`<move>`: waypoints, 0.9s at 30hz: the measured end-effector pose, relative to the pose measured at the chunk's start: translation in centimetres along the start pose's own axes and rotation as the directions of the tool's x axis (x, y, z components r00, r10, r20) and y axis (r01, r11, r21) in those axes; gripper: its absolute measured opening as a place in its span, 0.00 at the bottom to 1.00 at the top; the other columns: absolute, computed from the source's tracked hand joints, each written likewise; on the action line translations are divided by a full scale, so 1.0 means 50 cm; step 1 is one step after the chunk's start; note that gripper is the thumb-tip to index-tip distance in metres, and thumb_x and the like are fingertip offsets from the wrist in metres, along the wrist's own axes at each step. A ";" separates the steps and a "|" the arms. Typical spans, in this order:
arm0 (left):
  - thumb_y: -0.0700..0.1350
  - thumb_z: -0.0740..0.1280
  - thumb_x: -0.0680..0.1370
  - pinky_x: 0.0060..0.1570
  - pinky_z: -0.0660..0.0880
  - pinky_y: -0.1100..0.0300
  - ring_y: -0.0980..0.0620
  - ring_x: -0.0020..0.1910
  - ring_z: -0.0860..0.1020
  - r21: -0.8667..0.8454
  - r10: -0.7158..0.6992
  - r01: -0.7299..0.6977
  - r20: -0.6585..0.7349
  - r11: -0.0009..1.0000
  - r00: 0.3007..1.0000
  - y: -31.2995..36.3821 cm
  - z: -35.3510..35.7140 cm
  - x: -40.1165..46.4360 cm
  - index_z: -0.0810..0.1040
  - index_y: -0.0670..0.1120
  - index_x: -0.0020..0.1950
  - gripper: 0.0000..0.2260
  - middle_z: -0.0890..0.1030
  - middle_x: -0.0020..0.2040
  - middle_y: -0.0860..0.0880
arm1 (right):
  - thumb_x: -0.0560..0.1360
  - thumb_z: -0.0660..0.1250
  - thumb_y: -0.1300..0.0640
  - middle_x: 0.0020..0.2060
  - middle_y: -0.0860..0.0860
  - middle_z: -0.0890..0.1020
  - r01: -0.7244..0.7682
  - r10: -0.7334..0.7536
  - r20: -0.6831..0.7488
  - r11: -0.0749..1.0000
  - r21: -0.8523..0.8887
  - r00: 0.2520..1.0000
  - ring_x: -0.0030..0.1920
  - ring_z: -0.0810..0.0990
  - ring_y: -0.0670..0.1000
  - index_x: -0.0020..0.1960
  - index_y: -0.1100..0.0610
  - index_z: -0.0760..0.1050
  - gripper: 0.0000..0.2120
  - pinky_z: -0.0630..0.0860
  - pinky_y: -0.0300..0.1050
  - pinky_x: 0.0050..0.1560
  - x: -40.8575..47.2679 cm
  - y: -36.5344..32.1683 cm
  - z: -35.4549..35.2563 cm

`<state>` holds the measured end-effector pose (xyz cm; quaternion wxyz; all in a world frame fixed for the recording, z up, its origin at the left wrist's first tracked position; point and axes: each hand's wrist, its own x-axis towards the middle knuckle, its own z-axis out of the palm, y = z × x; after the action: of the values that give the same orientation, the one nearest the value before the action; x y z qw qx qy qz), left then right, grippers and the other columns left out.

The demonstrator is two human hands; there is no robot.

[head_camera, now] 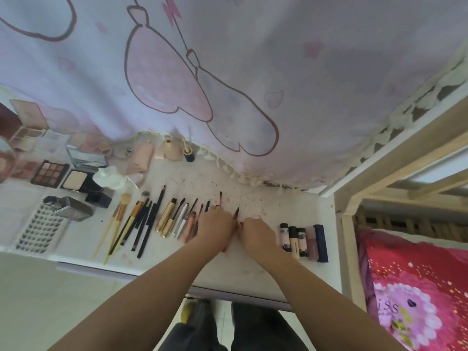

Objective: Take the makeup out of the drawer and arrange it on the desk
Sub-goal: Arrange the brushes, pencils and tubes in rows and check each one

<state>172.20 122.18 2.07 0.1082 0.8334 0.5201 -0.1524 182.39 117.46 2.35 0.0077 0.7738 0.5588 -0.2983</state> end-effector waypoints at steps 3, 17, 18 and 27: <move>0.49 0.54 0.81 0.46 0.70 0.55 0.46 0.57 0.72 -0.059 0.013 -0.017 -0.067 0.998 0.998 -0.005 -0.011 -0.005 0.76 0.44 0.56 0.14 0.76 0.55 0.46 | 0.80 0.55 0.53 0.41 0.56 0.79 0.003 -0.002 -0.089 1.000 0.007 0.996 0.43 0.78 0.56 0.47 0.60 0.75 0.13 0.67 0.43 0.39 0.007 0.027 -0.050; 0.56 0.56 0.80 0.47 0.69 0.56 0.47 0.58 0.72 -0.237 0.071 -0.083 -0.061 0.968 0.996 0.082 0.019 -0.064 0.75 0.45 0.56 0.17 0.76 0.56 0.47 | 0.75 0.62 0.51 0.42 0.53 0.82 -0.077 0.052 0.188 0.989 0.124 0.981 0.43 0.80 0.53 0.48 0.58 0.76 0.11 0.72 0.40 0.39 0.015 0.074 -0.066; 0.57 0.55 0.80 0.48 0.70 0.55 0.48 0.57 0.72 -0.245 0.073 -0.088 -0.069 0.966 0.995 0.080 0.013 -0.062 0.75 0.45 0.57 0.18 0.76 0.56 0.47 | 0.74 0.62 0.51 0.37 0.51 0.81 -0.117 0.062 0.215 0.960 0.255 0.975 0.37 0.79 0.49 0.43 0.56 0.76 0.09 0.72 0.38 0.33 0.009 0.079 -0.078; 0.53 0.55 0.82 0.33 0.68 0.56 0.48 0.36 0.75 -0.525 0.222 -0.247 -0.111 0.814 0.969 0.061 -0.053 -0.077 0.68 0.46 0.48 0.11 0.78 0.41 0.48 | 0.77 0.60 0.40 0.26 0.45 0.77 -0.156 -0.004 0.238 0.745 0.648 0.971 0.24 0.70 0.44 0.39 0.53 0.80 0.20 0.66 0.35 0.24 -0.068 0.096 -0.177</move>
<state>173.75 118.54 6.01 0.3426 0.8308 0.4375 0.0315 189.91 115.78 9.69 -0.1918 0.7095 0.3800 -0.5616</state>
